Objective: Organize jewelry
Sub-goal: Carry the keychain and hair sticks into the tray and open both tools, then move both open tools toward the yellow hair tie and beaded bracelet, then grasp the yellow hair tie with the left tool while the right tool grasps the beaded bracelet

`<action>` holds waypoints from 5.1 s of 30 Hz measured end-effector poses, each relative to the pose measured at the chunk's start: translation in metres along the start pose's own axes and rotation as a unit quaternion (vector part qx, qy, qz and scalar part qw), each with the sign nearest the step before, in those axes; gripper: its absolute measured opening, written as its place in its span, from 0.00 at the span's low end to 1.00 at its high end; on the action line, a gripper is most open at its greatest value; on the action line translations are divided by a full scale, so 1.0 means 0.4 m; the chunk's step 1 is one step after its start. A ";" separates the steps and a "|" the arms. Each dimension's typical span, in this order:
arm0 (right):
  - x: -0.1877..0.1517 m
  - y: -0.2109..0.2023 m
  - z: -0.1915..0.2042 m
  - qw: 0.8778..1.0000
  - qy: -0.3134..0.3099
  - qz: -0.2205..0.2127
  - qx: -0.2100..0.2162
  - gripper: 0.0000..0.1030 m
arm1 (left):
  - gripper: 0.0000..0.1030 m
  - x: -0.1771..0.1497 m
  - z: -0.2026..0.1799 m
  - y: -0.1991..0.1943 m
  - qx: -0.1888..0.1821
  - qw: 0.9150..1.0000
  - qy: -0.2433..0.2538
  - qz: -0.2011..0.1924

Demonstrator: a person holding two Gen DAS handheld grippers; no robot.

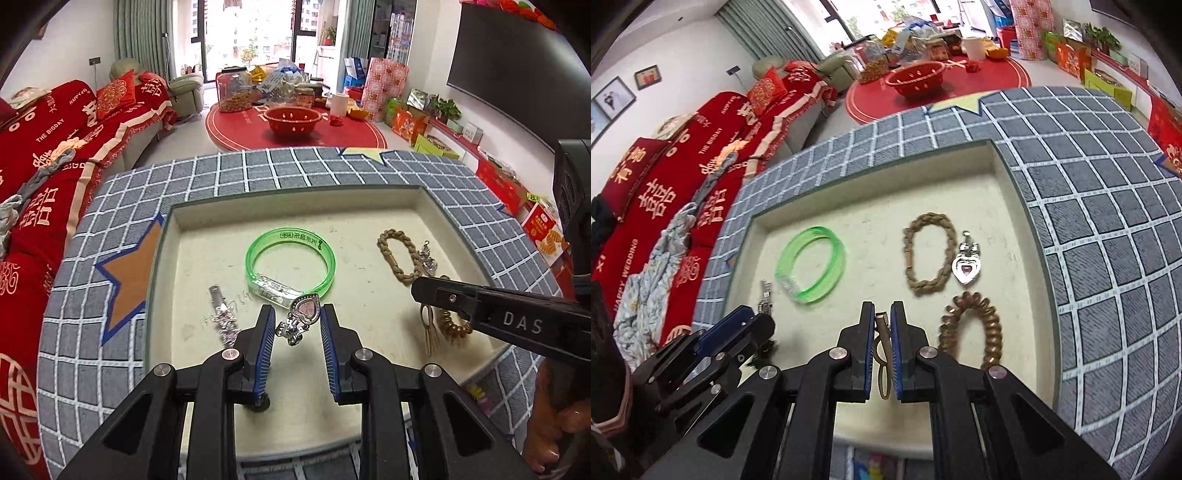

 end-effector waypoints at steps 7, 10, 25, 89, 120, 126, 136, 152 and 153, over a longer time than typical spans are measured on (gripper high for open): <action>0.008 0.024 -0.047 0.999 -0.006 -0.004 -0.043 0.09 | 0.38 -0.002 -0.013 0.048 0.006 1.000 0.011 0.014; 0.008 0.029 -0.062 0.999 -0.004 -0.002 -0.048 0.09 | 0.38 -0.008 -0.020 0.064 0.009 1.000 0.014 0.021; -0.001 0.025 -0.058 0.999 -0.006 -0.007 -0.050 0.09 | 0.38 -0.021 -0.040 0.085 0.038 0.998 0.042 0.030; -0.383 -0.299 -0.141 0.999 -0.007 -0.029 -0.037 1.00 | 1.00 -0.354 -0.112 -0.214 0.006 1.000 -0.001 0.026; -0.289 -0.180 -0.139 0.995 -0.032 0.002 -0.097 0.90 | 1.00 -0.362 -0.188 -0.118 0.029 0.996 0.043 0.066; -0.280 -0.138 -0.105 0.989 -0.074 0.008 -0.130 0.75 | 1.00 -0.353 -0.192 -0.111 0.026 0.997 0.044 0.061; -0.289 -0.123 -0.055 0.976 -0.147 0.007 -0.158 0.58 | 1.00 -0.352 -0.198 -0.112 0.021 0.997 0.053 0.058; -0.295 -0.159 -0.068 0.981 -0.131 -0.001 -0.144 0.10 | 0.36 -0.349 -0.287 -0.118 -0.064 0.986 0.133 0.075; -0.295 -0.164 -0.072 0.982 -0.126 -0.002 -0.144 0.10 | 0.30 -0.351 -0.294 -0.120 -0.068 0.985 0.138 0.076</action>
Point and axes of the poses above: each gripper's, at about its wrist camera, not at the fingertips, and y roughly the way its jaws point, z to its left, x to its top, the point moved 3 cm from there along y, roughly the way its jaws point, and after that the axes turned 8 degrees about -x, right-handed, at the moved point
